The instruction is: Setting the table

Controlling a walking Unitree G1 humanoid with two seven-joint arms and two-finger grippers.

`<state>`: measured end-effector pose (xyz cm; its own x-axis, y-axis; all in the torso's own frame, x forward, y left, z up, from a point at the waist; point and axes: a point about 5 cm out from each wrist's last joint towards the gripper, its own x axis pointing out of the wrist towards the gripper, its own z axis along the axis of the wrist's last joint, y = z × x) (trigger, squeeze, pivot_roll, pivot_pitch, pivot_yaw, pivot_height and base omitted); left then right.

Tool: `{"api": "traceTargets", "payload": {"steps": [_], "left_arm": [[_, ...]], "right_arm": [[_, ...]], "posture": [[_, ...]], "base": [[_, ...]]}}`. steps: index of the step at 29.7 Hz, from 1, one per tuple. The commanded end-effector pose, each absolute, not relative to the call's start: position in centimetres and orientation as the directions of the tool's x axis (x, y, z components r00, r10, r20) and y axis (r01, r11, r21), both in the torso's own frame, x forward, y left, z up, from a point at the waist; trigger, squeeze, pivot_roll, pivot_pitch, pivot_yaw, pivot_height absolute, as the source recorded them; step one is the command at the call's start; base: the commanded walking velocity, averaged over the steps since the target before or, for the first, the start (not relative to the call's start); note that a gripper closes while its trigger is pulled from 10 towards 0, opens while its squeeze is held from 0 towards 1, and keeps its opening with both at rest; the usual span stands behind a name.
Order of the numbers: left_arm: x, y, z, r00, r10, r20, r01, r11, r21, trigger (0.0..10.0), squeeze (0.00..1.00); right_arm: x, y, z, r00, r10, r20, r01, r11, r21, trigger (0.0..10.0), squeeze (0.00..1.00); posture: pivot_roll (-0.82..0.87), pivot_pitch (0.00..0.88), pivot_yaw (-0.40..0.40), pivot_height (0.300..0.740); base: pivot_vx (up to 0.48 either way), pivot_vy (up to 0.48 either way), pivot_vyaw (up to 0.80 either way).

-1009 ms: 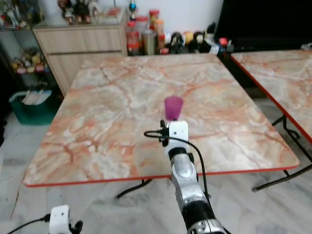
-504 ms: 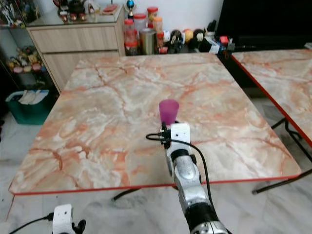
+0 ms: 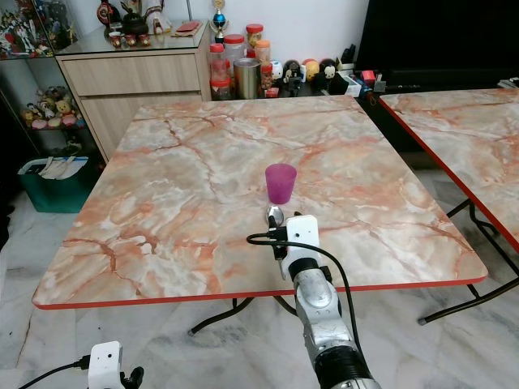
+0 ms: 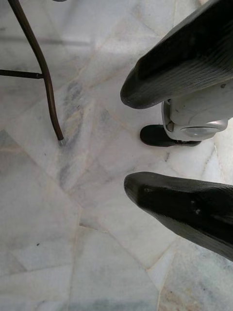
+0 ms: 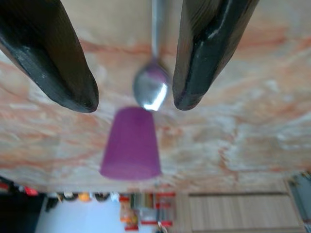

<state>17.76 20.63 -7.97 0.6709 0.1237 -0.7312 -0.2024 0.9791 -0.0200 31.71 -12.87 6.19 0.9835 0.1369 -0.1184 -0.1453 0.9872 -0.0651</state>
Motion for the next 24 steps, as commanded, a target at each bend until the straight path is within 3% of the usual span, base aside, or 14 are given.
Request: {"api": "traceTargets", "payload": {"steps": [1,24], "left_arm": [[17.7,20.9,-8.0,0.664,0.133,-0.735,-0.211,0.977,-0.014,10.0,0.00],[18.0,20.8,-7.9,0.668,0.119,-0.735,-0.189,0.982,-0.012,10.0,0.00]], "right_arm": [[32.3,-13.1,6.5,0.982,0.138,-0.128,-0.144,0.989,-0.041,10.0,0.00],[34.4,-11.7,7.0,0.956,0.206,-0.207,-0.210,0.978,0.004,10.0,0.00]], "posture": [[0.07,0.000,0.034,0.740],[0.08,0.000,0.032,0.740]], "base": [[0.000,0.000,0.00],[0.000,0.000,0.00]]}}
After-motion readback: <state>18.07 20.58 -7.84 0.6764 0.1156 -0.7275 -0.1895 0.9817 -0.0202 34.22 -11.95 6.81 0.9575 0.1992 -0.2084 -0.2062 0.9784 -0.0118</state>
